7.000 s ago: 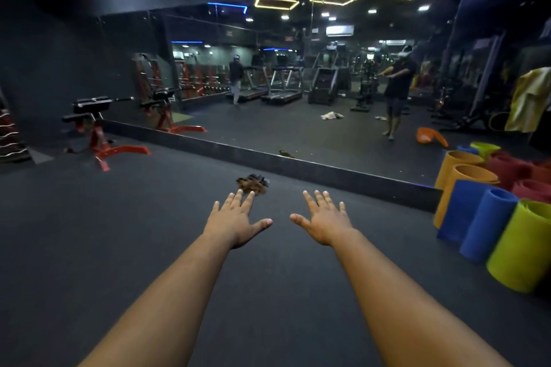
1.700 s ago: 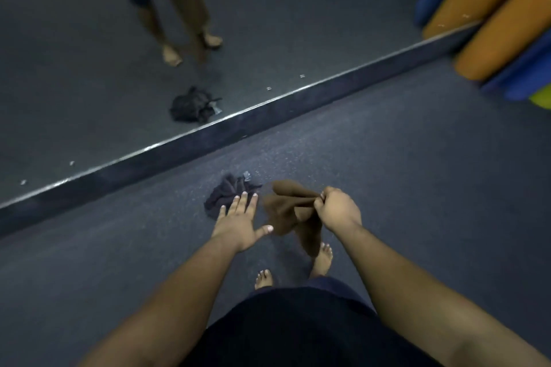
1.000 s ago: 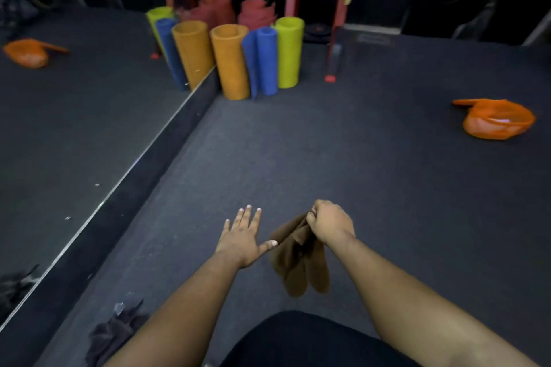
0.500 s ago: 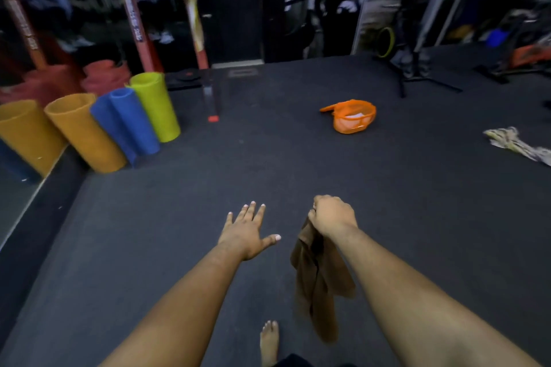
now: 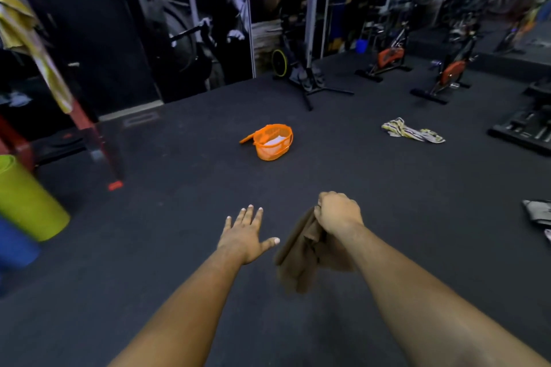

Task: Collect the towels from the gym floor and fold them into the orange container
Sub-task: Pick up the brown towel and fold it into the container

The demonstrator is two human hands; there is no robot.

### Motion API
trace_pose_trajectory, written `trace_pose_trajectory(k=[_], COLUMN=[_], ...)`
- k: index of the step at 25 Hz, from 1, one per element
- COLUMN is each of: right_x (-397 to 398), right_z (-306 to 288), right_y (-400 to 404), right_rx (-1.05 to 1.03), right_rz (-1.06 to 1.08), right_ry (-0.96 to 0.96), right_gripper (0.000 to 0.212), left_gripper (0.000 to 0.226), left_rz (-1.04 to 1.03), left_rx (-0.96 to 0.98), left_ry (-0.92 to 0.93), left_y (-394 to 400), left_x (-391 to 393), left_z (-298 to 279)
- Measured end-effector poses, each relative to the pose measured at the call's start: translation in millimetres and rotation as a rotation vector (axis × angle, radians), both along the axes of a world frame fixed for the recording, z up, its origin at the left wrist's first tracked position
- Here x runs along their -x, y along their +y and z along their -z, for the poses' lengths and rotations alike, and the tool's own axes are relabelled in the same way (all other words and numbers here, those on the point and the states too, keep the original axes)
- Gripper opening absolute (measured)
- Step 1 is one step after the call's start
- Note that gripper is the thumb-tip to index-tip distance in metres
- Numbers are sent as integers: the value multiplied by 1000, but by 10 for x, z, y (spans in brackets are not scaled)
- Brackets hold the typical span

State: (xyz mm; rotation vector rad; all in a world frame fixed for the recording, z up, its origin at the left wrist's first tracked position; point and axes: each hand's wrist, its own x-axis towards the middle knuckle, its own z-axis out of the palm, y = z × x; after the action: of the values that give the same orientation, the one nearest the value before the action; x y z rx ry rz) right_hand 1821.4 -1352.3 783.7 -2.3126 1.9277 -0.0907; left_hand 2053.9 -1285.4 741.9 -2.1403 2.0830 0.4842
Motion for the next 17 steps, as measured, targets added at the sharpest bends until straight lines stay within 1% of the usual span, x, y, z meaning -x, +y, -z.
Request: trace_pose_trajectory(k=[4, 11, 17], right_x=[62, 277, 406], right_z=[34, 133, 154], right_y=[-863, -2458, -3806], right_rx=[9, -44, -51], right_rz=[17, -13, -55], right_ry=[-25, -124, -94], right_gripper=[24, 26, 31], left_gripper=[101, 100, 99], left_rz=[23, -48, -65], left_rx=[-6, -13, -9], left_ry=[-35, -57, -48], left_y=[-908, -2409, -3664], left_x=[66, 280, 448], left_z=[31, 52, 18])
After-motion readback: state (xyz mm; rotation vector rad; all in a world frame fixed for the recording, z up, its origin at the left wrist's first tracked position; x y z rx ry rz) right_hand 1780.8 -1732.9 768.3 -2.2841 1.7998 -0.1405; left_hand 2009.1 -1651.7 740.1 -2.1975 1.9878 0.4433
